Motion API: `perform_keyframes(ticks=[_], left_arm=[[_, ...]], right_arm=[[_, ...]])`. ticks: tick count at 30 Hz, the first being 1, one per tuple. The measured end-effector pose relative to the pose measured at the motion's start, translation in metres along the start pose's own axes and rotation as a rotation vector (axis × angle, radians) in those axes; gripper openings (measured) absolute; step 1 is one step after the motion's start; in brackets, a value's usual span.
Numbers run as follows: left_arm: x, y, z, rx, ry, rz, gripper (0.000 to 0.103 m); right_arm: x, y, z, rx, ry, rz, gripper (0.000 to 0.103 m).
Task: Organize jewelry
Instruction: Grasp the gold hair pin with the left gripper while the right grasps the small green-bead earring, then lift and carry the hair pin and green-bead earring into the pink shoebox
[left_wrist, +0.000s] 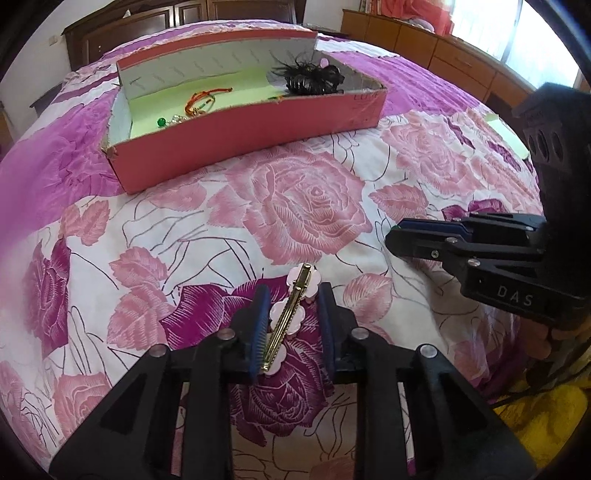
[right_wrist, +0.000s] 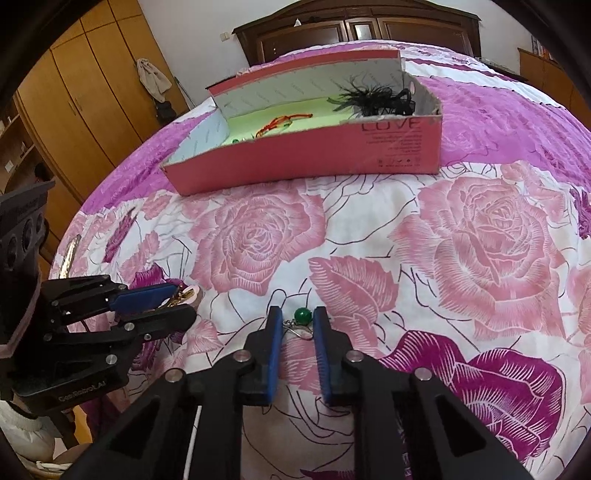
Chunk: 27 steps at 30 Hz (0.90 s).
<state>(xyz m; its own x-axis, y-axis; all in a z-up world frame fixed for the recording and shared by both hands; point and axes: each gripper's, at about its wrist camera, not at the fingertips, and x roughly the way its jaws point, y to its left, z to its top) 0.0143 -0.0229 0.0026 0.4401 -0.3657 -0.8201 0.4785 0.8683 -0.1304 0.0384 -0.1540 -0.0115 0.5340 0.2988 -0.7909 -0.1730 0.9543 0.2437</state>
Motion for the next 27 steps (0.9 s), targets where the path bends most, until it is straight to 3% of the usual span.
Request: perform_keyframes(ticks=[13, 14, 15, 27], left_arm=[[-0.016, 0.007, 0.014, -0.073, -0.085, 0.028, 0.015], [-0.016, 0.008, 0.016, -0.079, -0.090, 0.030, 0.007], [-0.017, 0.008, 0.018, -0.086, -0.093, 0.031, 0.007], [-0.020, 0.009, 0.027, -0.112, -0.126, 0.032, 0.007]], right_arm=[[-0.018, -0.003, 0.008, 0.009, -0.072, 0.008, 0.018], [-0.020, -0.003, 0.009, 0.008, -0.080, 0.006, 0.015], [-0.020, -0.003, 0.010, 0.006, -0.080, 0.005, 0.005], [-0.026, -0.004, 0.015, -0.013, -0.107, 0.014, 0.005]])
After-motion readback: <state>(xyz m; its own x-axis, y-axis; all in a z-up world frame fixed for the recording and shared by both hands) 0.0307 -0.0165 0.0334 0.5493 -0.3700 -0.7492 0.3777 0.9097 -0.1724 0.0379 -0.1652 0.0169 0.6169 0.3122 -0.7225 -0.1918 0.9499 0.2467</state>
